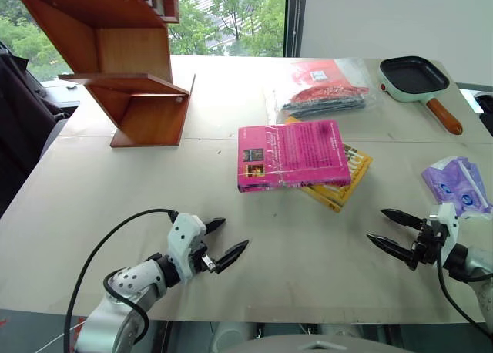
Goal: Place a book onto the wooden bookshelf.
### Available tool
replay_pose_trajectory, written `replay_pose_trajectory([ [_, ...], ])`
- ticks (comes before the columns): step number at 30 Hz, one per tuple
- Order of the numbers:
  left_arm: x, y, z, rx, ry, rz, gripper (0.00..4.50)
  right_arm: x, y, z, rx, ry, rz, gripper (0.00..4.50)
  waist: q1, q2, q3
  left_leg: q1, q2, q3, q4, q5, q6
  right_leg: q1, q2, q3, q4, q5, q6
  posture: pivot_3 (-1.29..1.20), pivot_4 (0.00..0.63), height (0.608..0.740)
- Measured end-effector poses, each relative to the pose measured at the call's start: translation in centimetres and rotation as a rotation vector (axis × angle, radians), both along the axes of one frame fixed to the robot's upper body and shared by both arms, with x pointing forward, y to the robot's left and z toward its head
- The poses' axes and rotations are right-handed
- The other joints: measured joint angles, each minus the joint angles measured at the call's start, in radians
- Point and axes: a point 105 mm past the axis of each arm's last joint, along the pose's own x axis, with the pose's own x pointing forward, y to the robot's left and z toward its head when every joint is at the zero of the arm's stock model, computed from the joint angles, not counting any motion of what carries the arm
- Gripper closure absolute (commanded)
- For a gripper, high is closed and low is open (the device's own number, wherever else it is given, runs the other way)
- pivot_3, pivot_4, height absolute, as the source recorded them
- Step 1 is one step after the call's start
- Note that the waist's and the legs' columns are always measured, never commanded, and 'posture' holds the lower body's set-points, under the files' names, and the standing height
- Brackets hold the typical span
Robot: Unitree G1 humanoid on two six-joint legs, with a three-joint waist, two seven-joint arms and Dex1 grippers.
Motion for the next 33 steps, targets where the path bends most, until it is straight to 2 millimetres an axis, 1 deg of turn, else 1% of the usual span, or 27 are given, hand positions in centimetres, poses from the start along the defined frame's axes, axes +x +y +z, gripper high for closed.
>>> replay_pose_trajectory([
  [16, 0.1, -0.2, 0.2, -0.024, -0.004, -0.013, 0.01, 0.1, 0.0, 0.1, 0.001, -0.004, 0.002, 0.0, 0.002, 0.0, 0.0, 0.0, 0.0, 0.0, 0.0, 0.0, 0.0, 0.0, 0.0, 0.0, 0.0, 0.0, 0.0, 0.0, 0.15, 0.74],
  [18, -0.3, 0.0, 0.1, 0.001, 0.003, -0.048, 0.01, 0.4, 0.1, 0.4, 0.002, -0.017, 0.006, 0.0, 0.001, 0.0, 0.0, 0.0, 0.0, 0.0, 0.0, 0.0, 0.0, 0.0, 0.0, 0.0, 0.0, 0.0, 0.0, 0.0, 0.15, 0.74],
  [20, -0.6, 0.5, 0.6, 0.031, 0.004, -0.084, 0.01, 0.9, -0.1, 1.0, -0.003, -0.034, 0.007, 0.0, 0.0, 0.0, 0.001, 0.0, 0.0, 0.0, 0.0, 0.0, 0.0, 0.0, 0.0, 0.0, 0.0, 0.0, 0.0, 0.0, 0.15, 0.74],
  [21, -0.6, 0.9, 1.2, 0.028, -0.004, -0.088, 0.01, 1.3, -0.2, 1.4, -0.001, -0.032, 0.01, 0.0, 0.0, 0.0, 0.002, 0.0, 0.0, 0.0, 0.0, 0.0, 0.0, 0.0, 0.0, 0.0, 0.0, 0.0, 0.0, 0.0, 0.15, 0.74],
  [23, -0.1, 2.0, 3.6, 0.021, -0.058, -0.094, 0.01, 2.5, -0.1, 2.8, 0.029, -0.043, 0.022, 0.0, -0.001, -0.002, 0.004, 0.0, 0.0, 0.0, 0.0, 0.0, -0.001, 0.0, 0.0, 0.0, 0.0, 0.0, 0.0, 0.0, 0.15, 0.74],
  [25, 0.2, 2.8, 6.3, 0.03, -0.132, -0.109, 0.01, 4.3, 0.4, 4.9, 0.059, -0.092, 0.031, 0.0, -0.004, -0.001, 0.004, 0.0, 0.0, 0.0, 0.0, 0.0, -0.001, 0.0, 0.0, 0.0, 0.0, 0.0, 0.0, 0.0, 0.15, 0.74],
  [26, 0.0, 3.1, 7.2, 0.038, -0.151, -0.123, 0.01, 5.4, 0.6, 6.0, 0.067, -0.119, 0.024, 0.0, -0.006, -0.001, 0.004, 0.0, 0.0, 0.0, 0.0, 0.0, -0.001, 0.0, 0.0, 0.0, 0.0, 0.0, 0.0, 0.0, 0.15, 0.74],
  [28, -0.5, 3.9, 8.4, 0.059, -0.151, -0.146, 0.01, 7.6, 1.1, 8.2, 0.097, -0.167, 0.008, 0.0, -0.014, -0.001, 0.006, -0.001, 0.0, 0.0, 0.001, 0.001, -0.001, -0.001, 0.0, 0.0, 0.0, 0.0, 0.0, 0.0, 0.15, 0.74],
  [29, -0.8, 4.8, 9.3, 0.08, -0.146, -0.151, 0.01, 9.7, 1.8, 10.7, 0.118, -0.224, -0.003, 0.0, -0.023, 0.0, 0.009, -0.002, 0.0, 0.0, 0.001, 0.001, -0.001, -0.002, 0.001, 0.0, 0.0, 0.001, 0.001, 0.0, 0.15, 0.74],
  [30, -0.7, 5.0, 9.7, 0.089, -0.155, -0.151, 0.01, 10.2, 2.0, 11.5, 0.119, -0.245, -0.003, 0.0, -0.023, 0.001, 0.01, -0.003, 0.0, 0.0, 0.001, 0.001, -0.002, -0.002, 0.001, -0.001, 0.0, 0.001, 0.001, 0.0, 0.15, 0.74],
  [31, -0.9, 5.5, 10.6, 0.097, -0.178, -0.137, 0.01, 11.5, 3.1, 13.2, 0.117, -0.281, 0.01, 0.0, -0.023, 0.0, 0.01, -0.003, 0.0, 0.0, 0.001, 0.001, -0.002, -0.003, 0.001, -0.001, 0.0, 0.001, 0.002, 0.0, 0.15, 0.74],
  [33, -1.0, 5.9, 11.8, 0.116, -0.207, -0.123, 0.01, 13.1, 5.1, 14.9, 0.072, -0.307, 0.049, 0.0, -0.026, 0.0, 0.01, -0.006, 0.0, 0.0, 0.001, 0.002, -0.003, -0.006, 0.002, -0.002, 0.0, 0.001, 0.002, 0.0, 0.15, 0.74],
])
